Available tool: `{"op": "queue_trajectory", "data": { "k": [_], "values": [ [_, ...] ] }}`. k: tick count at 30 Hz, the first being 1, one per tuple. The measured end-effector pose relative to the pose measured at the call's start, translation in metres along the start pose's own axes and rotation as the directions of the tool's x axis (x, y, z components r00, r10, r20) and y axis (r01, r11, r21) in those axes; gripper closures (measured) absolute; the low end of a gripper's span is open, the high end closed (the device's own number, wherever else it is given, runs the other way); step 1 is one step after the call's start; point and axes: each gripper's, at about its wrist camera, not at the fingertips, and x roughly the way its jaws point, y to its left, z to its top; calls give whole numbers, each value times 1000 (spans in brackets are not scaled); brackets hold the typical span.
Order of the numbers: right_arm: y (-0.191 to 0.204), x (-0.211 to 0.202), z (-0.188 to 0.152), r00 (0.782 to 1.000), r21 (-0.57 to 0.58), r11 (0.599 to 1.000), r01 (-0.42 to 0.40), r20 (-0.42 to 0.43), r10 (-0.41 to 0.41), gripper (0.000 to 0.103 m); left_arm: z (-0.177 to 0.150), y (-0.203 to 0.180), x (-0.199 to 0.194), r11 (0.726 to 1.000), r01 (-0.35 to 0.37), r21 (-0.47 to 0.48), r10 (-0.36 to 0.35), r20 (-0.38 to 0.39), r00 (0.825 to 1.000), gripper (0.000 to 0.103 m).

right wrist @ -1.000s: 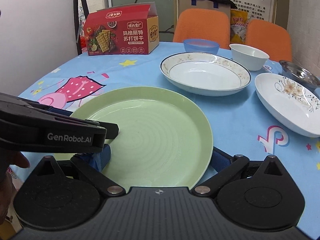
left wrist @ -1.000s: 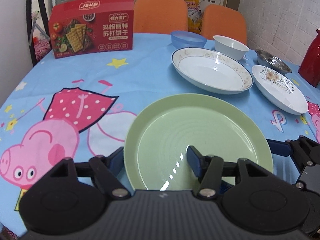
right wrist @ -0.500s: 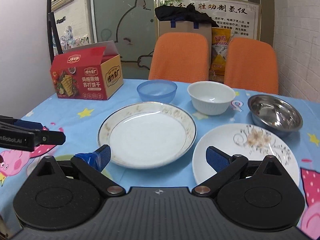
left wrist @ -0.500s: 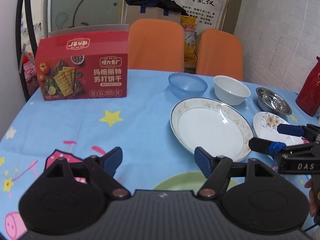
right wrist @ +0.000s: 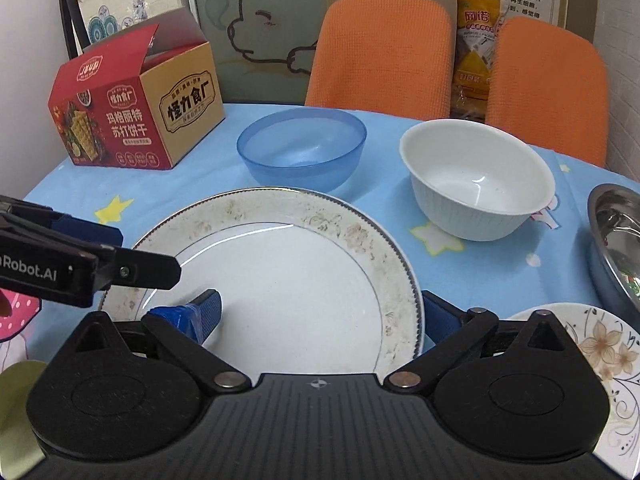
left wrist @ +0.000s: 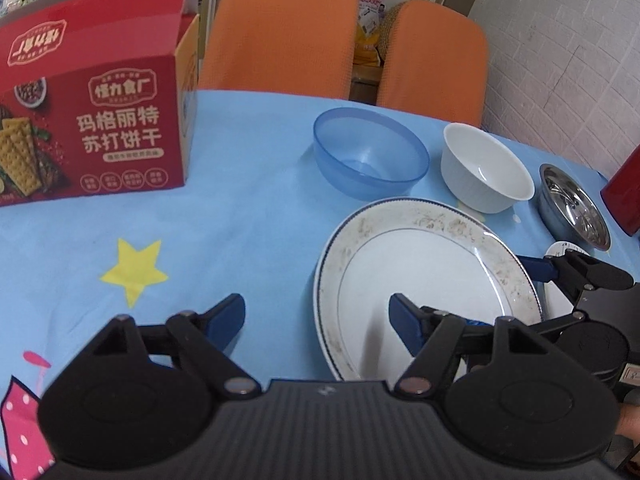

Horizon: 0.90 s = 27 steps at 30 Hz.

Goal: Organize plates and bowls

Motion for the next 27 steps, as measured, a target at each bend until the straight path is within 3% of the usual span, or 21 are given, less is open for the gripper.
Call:
{"op": "queue_trajectory", "data": {
  "k": [3, 6, 11, 18, 24, 27],
  "values": [
    [8, 2, 2, 999, 6, 999, 33, -3, -33, 12, -2, 5, -1, 1000, 3, -7, -3, -1, 1000, 31],
    [13, 2, 3, 1000, 20, 999, -27, 10, 26, 12, -3, 9, -1, 1000, -6, -12, 6, -3, 1000, 31],
    [19, -3, -8, 1000, 39, 999, -5, 5, 5, 13, -4, 9, 3, 1000, 2, -11, -2, -7, 1000, 31],
    [30, -13, -26, 999, -5, 1000, 3, 52, -3, 12, -11, -7, 9, 995, -59, 82, 58, 16, 998, 32],
    [34, -9, -25, 996, 13, 1000, 15, 84, -17, 11, -13, -23, 11, 993, -63, 99, 60, 30, 998, 38],
    [32, -9, -22, 997, 48, 999, 20, 72, -23, 12, -7, -24, 13, 996, -65, 64, 65, 5, 998, 38]
  ]
}}
